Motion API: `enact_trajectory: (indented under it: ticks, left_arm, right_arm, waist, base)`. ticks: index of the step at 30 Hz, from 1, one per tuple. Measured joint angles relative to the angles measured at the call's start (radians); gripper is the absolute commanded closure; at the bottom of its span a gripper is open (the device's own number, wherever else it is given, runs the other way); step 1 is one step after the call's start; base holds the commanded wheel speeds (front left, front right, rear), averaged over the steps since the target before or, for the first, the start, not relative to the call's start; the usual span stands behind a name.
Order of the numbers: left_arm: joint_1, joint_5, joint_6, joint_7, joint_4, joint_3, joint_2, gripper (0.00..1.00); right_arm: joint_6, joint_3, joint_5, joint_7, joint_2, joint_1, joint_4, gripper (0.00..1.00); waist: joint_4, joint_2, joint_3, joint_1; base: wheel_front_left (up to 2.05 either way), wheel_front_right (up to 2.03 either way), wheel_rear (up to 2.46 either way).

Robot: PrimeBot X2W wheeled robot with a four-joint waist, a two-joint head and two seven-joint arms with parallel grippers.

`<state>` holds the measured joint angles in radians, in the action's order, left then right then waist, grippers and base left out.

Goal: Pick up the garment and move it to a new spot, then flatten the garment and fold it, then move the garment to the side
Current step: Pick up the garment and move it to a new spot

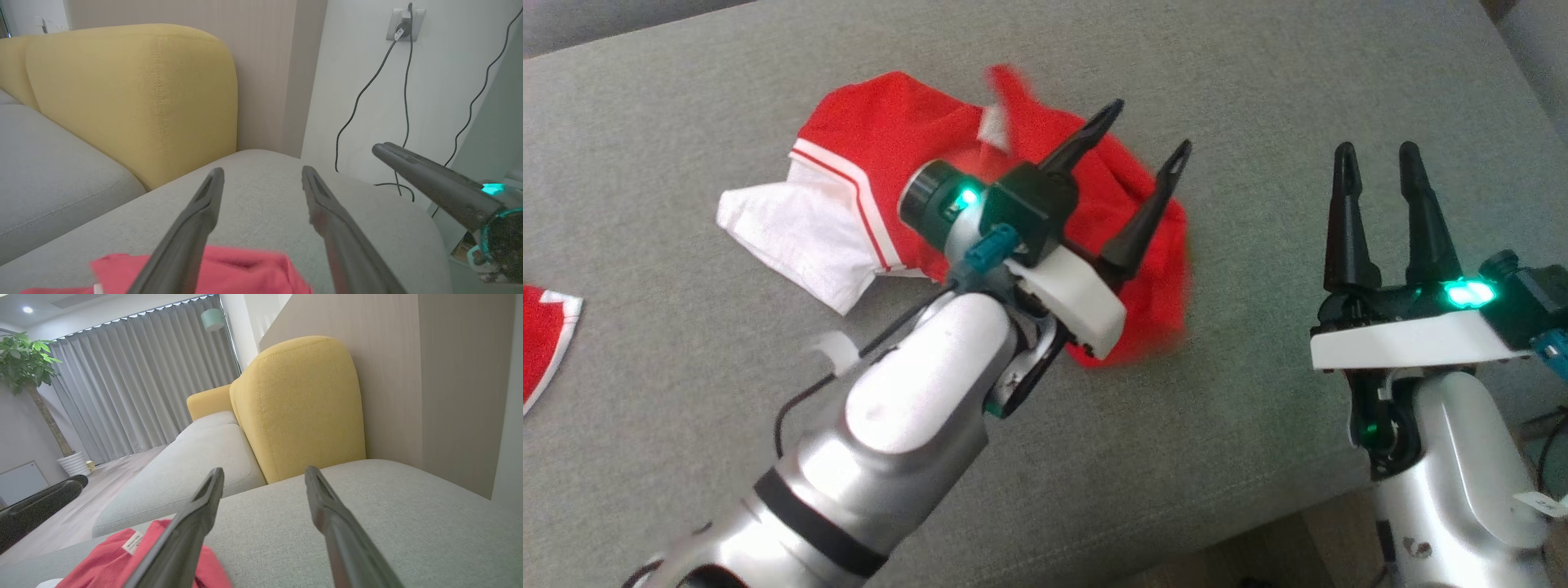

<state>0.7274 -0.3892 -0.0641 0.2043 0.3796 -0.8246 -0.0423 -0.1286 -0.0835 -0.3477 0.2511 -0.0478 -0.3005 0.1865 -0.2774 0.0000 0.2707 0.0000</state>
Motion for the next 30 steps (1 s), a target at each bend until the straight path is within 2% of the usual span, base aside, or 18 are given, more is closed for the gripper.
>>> enact_trajectory:
  ticks: [3,6,9,13,17,21,26,30]
  left_arm:
    - [0.034,-0.051,-0.044,0.023,0.015,-0.048,0.001,0.0]
    - [0.056,-0.078,-0.085,0.039,0.052,-0.029,0.0,0.0]
    - [0.056,-0.081,-0.105,0.045,0.082,0.035,-0.011,0.0]
    - [0.044,-0.058,-0.118,0.046,0.037,0.16,-0.072,0.0]
    - [-0.063,-0.052,-0.114,0.052,-0.007,0.272,-0.131,0.0]
    - [-0.237,-0.041,-0.087,0.052,-0.034,0.351,-0.151,0.0]
    - [-0.419,-0.022,-0.058,0.052,-0.09,0.467,-0.134,0.0]
    - [-0.519,0.011,-0.029,0.052,-0.121,0.54,-0.081,0.0]
  right_arm:
    - [0.0,0.004,-0.004,0.0,0.0,0.0,0.0,0.0]
    - [0.0,0.018,-0.003,0.0,0.0,0.002,0.001,0.0]
    - [0.0,0.028,0.003,0.0,0.0,0.003,0.004,0.0]
    - [0.0,0.034,0.028,0.0,0.0,0.006,0.011,0.0]
    - [0.0,0.042,0.054,0.0,0.0,0.014,0.027,0.0]
    - [0.0,0.053,0.07,0.0,0.0,0.048,0.056,0.0]
    - [0.0,0.068,0.078,0.0,0.001,0.077,0.086,0.0]
    - [0.0,0.081,0.077,0.0,0.001,0.094,0.095,0.0]
  waist:
    - [-0.007,0.0,0.003,0.0]
    - [0.007,0.0,-0.003,0.0]
    - [0.032,0.0,-0.013,0.0]
    - [0.078,0.0,-0.026,0.0]
    - [0.132,0.0,-0.043,0.0]
    - [0.186,0.0,-0.065,0.0]
    - [0.242,0.0,-0.098,0.0]
    - [0.276,0.0,-0.116,0.0]
  base:
    - [0.0,0.0,0.0]
    - [0.0,0.0,0.0]
    - [0.0,0.0,0.0]
    - [0.0,0.0,0.0]
    - [0.0,0.0,0.0]
    - [0.0,0.0,0.0]
    - [0.0,0.0,0.0]
    - [0.0,0.0,0.0]
